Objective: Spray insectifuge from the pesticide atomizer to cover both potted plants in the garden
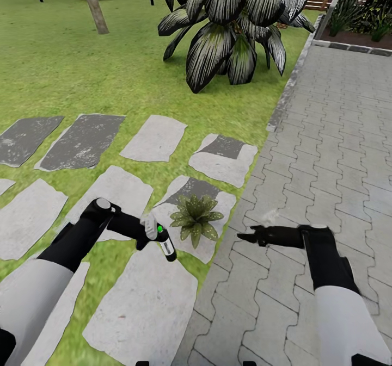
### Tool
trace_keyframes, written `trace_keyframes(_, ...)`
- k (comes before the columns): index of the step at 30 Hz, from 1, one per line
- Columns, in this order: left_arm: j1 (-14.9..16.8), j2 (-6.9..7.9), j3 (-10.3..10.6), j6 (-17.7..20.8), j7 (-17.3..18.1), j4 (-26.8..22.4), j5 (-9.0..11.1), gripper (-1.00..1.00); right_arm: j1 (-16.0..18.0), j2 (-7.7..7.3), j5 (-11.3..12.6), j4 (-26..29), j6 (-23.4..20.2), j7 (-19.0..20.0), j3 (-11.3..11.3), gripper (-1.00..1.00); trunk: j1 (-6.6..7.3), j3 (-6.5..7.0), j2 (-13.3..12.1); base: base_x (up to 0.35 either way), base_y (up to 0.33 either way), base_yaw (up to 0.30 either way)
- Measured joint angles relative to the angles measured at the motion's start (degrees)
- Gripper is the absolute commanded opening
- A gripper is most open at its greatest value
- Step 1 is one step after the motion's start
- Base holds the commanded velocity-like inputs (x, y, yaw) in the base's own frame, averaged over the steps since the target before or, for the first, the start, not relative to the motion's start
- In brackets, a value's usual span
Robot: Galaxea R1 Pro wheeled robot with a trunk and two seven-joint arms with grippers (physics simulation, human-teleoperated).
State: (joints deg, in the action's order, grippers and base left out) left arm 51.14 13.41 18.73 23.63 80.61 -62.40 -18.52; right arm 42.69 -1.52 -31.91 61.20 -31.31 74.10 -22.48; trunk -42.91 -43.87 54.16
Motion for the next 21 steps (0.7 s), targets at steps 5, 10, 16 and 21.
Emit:
trace_keyframes(5,0.48,0.05,8.41,0.57,0.01,0.36,-0.03,-1.0,-0.02,-0.01,1.67,0.0,0.06,7.83,1.03,-1.0,0.0,0.0,0.0,0.0,0.0,0.0)
trace_keyframes(10,1.34,0.01,9.63,1.07,-0.08,2.14,-0.12,-1.0,-0.01,0.11,1.97,0.0,0.07,10.19,1.11,-1.0,0.0,0.0,0.0,0.0,0.0,0.0)
trace_keyframes(16,2.29,-0.08,9.71,4.57,0.05,2.53,-5.95,-1.0,-0.02,0.38,1.98,0.07,0.06,10.45,1.15,-1.0,0.0,0.0,0.0,0.0,0.0,0.0)
trace_keyframes(21,2.67,-0.15,9.75,6.22,-0.01,2.54,-8.02,-1.0,-0.02,0.63,1.98,0.15,0.08,10.46,1.23,-1.0,0.0,0.0,0.0,0.0,0.0,0.0)
